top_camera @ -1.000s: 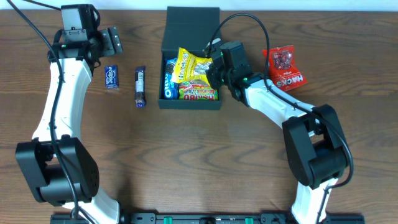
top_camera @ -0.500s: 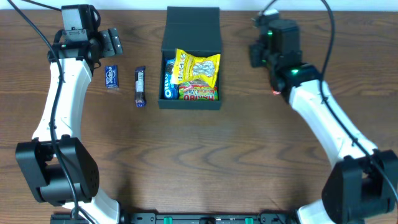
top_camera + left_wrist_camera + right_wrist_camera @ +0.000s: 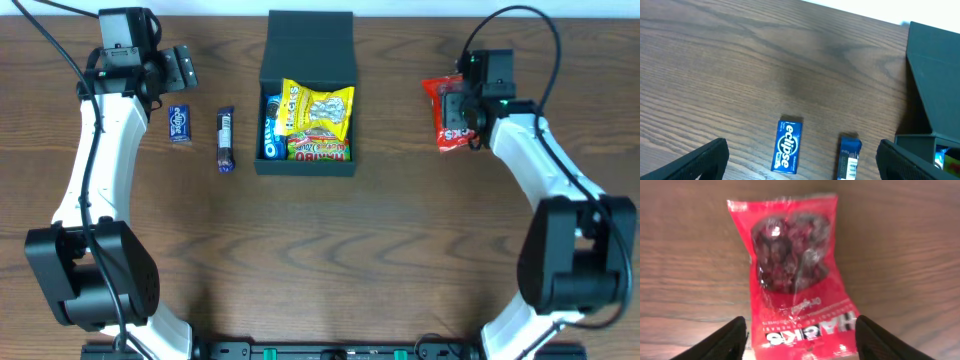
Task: Pack container
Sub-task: 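Move the right gripper to the red Hacks bag and grasp it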
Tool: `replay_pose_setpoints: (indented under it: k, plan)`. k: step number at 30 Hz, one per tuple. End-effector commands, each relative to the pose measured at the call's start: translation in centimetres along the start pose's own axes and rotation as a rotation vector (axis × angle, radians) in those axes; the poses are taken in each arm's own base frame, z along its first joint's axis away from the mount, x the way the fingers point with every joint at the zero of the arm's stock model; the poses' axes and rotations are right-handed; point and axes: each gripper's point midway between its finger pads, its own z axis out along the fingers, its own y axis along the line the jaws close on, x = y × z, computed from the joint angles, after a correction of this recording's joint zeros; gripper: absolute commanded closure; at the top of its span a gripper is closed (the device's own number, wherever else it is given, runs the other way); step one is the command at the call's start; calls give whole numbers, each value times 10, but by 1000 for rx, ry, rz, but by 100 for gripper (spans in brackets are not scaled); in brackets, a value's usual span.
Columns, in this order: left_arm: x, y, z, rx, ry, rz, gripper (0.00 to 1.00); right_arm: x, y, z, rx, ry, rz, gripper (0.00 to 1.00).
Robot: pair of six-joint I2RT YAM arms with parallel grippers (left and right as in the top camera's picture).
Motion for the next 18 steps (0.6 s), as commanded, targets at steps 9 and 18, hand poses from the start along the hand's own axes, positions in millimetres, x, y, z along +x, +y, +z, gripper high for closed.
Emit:
replay_pose_setpoints:
  k: [9, 18]
  plan:
    - [-10, -5, -15, 34, -31, -4, 5, 35, 5, 52, 1, 101, -2, 45]
    - [-10, -5, -15, 33, -32, -3, 5, 32, 7, 53, -2, 85, -4, 99]
